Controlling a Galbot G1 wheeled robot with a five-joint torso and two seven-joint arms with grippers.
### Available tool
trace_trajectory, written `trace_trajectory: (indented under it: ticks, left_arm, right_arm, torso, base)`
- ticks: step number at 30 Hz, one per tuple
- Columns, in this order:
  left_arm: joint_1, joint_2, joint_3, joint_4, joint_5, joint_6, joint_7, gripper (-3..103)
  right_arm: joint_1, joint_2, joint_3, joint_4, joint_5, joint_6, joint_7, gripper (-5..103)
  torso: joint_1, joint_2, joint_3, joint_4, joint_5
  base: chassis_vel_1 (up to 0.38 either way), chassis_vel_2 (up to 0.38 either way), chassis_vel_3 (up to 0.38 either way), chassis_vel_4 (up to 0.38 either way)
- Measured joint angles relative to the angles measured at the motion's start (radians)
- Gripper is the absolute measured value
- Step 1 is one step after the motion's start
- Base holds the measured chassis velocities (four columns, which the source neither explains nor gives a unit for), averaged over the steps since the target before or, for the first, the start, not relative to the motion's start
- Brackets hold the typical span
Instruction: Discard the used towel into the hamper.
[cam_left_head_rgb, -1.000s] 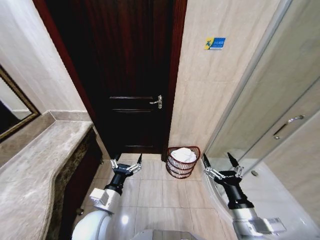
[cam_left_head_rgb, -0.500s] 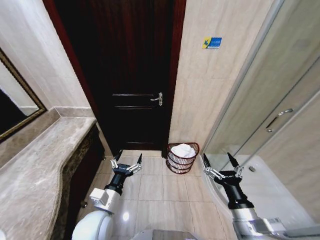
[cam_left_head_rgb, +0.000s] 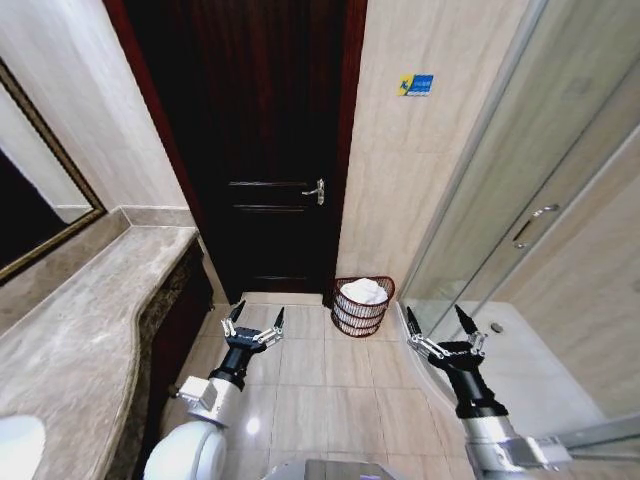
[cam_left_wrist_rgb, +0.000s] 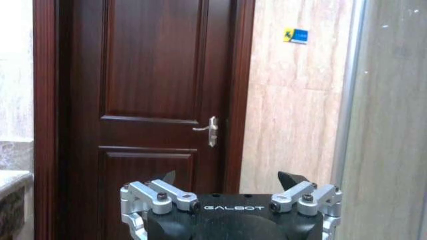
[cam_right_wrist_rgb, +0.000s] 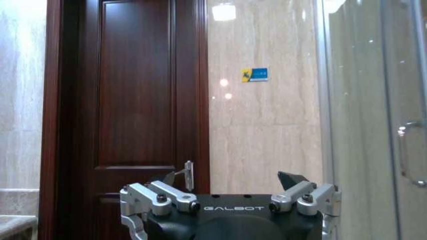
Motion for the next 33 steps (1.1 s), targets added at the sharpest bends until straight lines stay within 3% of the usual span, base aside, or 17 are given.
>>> trace_trajectory:
  ticks: [33]
  left_arm:
    - [0.0, 0.0, 0.0, 0.0, 0.0, 0.0, 0.0, 100]
  right_arm:
    - [0.0, 0.0, 0.0, 0.0, 0.0, 0.0, 0.0, 100]
  torso:
    - [0.0, 0.0, 0.0, 0.0, 0.0001]
  base:
    - [0.105, -0.123, -0.102, 0.116]
